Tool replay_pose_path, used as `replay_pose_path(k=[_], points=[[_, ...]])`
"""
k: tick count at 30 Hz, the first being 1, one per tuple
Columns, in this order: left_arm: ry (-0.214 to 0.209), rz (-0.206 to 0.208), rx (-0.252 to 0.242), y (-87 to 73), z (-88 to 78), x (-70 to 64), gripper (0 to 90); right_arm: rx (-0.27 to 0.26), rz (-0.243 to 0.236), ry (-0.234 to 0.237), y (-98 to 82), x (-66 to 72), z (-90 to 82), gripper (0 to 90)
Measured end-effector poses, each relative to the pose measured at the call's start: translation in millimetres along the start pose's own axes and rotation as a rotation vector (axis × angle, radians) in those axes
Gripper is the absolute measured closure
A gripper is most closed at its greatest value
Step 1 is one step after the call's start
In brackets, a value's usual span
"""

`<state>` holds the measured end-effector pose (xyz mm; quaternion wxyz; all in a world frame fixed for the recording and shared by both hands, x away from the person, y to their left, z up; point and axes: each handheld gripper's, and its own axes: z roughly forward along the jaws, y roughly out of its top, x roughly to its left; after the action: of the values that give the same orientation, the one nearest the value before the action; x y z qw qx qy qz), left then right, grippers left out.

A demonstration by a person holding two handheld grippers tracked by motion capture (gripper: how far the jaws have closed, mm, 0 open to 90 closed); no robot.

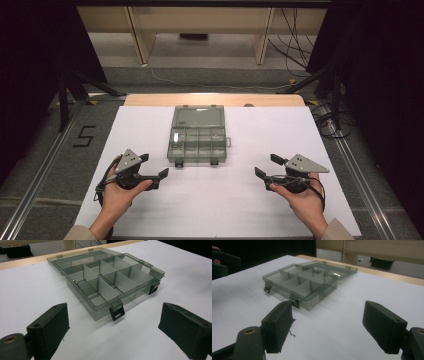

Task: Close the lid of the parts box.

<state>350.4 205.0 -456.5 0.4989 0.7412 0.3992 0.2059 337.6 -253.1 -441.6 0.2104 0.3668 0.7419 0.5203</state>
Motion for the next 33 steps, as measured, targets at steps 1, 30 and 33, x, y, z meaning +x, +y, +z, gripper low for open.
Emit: replay_pose_path(k=[1, 30, 33], points=[[0.001, 0.002, -0.001, 0.1, 0.5, 0.0, 8.5, 0.003, -0.004, -0.005, -0.8, -0.8, 0.0, 24.8], [0.014, -0.009, 0.013, 4.2, 6.6, 4.0, 10.9, -0.016, -0.022, -0.006, -1.3, 3.2, -4.5, 24.5], [0.024, -0.019, 0.010, 11.6, 11.1, 7.8, 12.3, -0.027, -0.022, -0.015, -0.8, 5.4, -3.9, 24.5]])
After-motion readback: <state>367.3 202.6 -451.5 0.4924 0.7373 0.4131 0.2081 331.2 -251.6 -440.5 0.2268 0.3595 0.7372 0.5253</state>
